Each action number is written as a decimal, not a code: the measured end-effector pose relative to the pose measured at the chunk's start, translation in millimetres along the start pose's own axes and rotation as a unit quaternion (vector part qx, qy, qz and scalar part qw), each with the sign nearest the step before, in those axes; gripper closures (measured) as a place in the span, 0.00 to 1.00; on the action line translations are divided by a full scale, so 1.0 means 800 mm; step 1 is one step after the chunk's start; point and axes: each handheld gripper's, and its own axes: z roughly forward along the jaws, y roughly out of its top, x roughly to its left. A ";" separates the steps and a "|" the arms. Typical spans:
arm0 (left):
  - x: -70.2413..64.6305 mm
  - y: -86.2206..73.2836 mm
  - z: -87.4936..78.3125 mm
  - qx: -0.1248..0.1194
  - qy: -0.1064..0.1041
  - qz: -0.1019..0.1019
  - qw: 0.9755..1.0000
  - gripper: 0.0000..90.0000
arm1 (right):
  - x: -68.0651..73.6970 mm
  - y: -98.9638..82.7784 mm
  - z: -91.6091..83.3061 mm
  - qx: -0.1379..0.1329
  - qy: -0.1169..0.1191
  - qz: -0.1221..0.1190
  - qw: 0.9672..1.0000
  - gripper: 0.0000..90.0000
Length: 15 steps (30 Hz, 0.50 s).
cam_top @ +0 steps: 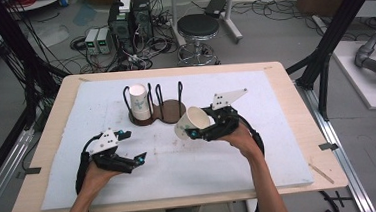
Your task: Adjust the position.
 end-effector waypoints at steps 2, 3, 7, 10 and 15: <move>0.002 -0.007 -0.006 -0.009 0.025 -0.003 1.000 0.11 | -0.001 0.001 -0.001 0.012 -0.015 0.009 1.000 0.35; 0.004 -0.010 -0.009 -0.014 0.038 -0.009 0.999 0.11 | -0.003 0.001 -0.002 0.020 -0.024 0.010 0.999 0.35; 0.011 -0.024 -0.017 -0.021 0.056 -0.028 0.998 0.11 | -0.006 0.004 -0.001 0.068 -0.070 0.014 0.995 0.35; 0.013 -0.030 -0.022 -0.030 0.078 -0.036 0.996 0.11 | -0.008 0.010 0.001 0.095 -0.101 0.017 0.990 0.35; 0.016 -0.031 -0.024 -0.036 0.085 -0.040 0.995 0.11 | -0.012 0.016 0.004 0.123 -0.130 0.013 0.984 0.35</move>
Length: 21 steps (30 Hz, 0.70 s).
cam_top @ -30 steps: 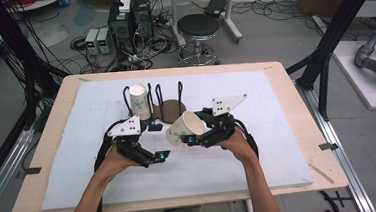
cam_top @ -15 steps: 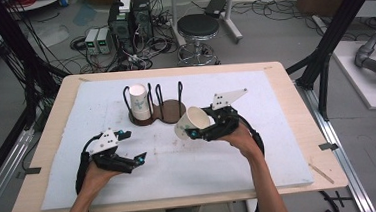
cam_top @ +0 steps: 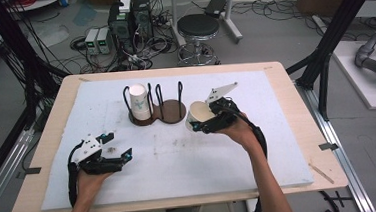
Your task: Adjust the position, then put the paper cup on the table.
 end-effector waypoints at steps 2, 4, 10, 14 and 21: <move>0.000 0.000 0.000 0.003 0.000 0.003 1.000 0.11 | 0.000 0.002 0.000 0.004 -0.002 0.001 1.000 0.35; -0.001 0.000 0.001 0.005 -0.001 0.006 1.000 0.11 | -0.001 0.004 0.001 0.010 -0.003 0.003 1.000 0.35; -0.003 0.000 0.003 0.010 0.002 0.006 1.000 0.11 | -0.001 0.004 0.000 0.022 -0.007 0.003 1.000 0.35; -0.002 0.000 0.003 0.011 0.002 0.005 1.000 0.11 | -0.001 0.003 -0.001 0.025 -0.008 0.002 1.000 0.35; -0.003 0.000 0.002 0.010 0.002 0.008 1.000 0.11 | -0.002 0.003 -0.001 0.026 -0.010 0.006 1.000 0.35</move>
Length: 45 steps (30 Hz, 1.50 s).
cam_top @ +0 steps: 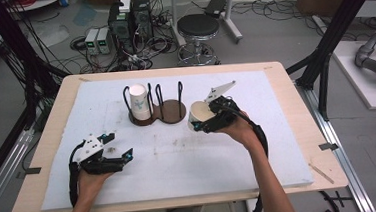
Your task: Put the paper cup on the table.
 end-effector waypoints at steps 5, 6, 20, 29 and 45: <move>0.000 0.000 0.000 0.002 0.000 0.002 1.000 0.11 | -0.001 0.001 0.005 0.007 -0.005 -0.001 1.000 0.35; 0.000 0.000 0.000 0.002 0.001 0.002 1.000 0.11 | -0.001 0.001 0.006 0.010 -0.006 -0.002 1.000 0.35; 0.001 0.000 -0.001 -0.003 0.003 -0.003 1.000 0.11 | 0.006 0.009 0.055 0.073 -0.043 -0.019 0.996 0.35; 0.001 0.000 -0.001 -0.004 0.003 -0.004 1.000 0.11 | 0.011 0.008 0.074 0.095 -0.044 -0.027 0.994 0.35; 0.002 -0.001 -0.001 -0.004 0.003 -0.006 1.000 0.11 | 0.018 -0.010 0.096 0.110 -0.036 -0.025 0.993 0.35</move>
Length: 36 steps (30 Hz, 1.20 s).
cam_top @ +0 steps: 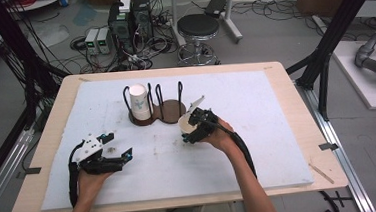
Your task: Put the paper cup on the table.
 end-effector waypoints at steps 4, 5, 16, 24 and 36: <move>0.000 0.000 0.000 0.000 0.000 0.001 1.000 0.11 | 0.000 -0.003 0.000 -0.007 0.001 0.005 1.000 0.35; 0.000 0.000 0.000 0.000 0.000 0.001 1.000 0.11 | -0.001 -0.004 0.000 -0.012 0.000 0.006 1.000 0.35; 0.000 0.000 0.000 0.000 0.001 0.001 1.000 0.11 | 0.001 -0.007 0.011 -0.004 0.006 0.013 1.000 0.17; 0.000 0.000 0.000 0.001 0.002 0.000 1.000 0.11 | 0.001 -0.013 0.010 -0.012 0.009 0.018 1.000 0.16; 0.000 0.000 0.000 -0.001 0.001 0.001 1.000 0.11 | 0.005 -0.059 -0.023 -0.092 -0.003 0.048 0.995 0.17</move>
